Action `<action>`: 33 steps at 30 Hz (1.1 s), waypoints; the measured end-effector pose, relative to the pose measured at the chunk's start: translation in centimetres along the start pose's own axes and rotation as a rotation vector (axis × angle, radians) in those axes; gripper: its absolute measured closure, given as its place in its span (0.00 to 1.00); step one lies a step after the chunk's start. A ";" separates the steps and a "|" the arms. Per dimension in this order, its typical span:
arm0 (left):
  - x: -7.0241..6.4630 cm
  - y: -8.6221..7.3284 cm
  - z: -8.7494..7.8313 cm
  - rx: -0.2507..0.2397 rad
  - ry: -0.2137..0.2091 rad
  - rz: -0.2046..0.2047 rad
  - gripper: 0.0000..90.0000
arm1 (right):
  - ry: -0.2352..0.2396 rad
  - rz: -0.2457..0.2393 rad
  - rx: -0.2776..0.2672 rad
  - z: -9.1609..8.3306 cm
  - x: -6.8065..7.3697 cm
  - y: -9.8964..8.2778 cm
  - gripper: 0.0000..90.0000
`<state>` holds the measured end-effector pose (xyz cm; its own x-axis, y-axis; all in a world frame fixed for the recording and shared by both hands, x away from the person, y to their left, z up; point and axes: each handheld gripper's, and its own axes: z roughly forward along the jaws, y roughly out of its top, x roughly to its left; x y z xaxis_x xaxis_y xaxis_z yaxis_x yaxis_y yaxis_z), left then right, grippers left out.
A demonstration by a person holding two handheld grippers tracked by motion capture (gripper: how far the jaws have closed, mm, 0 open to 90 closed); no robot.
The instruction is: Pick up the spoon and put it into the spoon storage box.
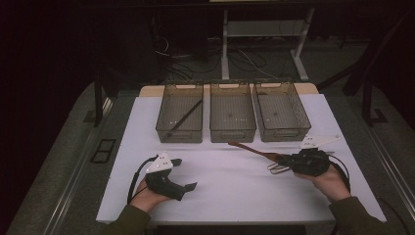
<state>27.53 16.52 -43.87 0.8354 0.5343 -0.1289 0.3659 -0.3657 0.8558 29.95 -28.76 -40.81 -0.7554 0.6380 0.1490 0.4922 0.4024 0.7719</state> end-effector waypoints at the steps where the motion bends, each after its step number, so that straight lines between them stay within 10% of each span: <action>1: 0.0 0.0 0.0 0.003 0.000 0.000 0.00 | -0.001 0.001 -0.004 0.0 -0.1 0.0 0.88; 33: 0.0 0.0 0.1 0.006 0.004 0.006 0.00 | -0.087 0.073 -0.045 1.1 -2.1 4.7 0.88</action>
<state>27.57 16.40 -43.88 0.8360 0.5351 -0.1219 0.3635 -0.3733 0.8535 34.34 -27.52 -38.22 -0.6766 0.7201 0.1535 0.5236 0.3240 0.7880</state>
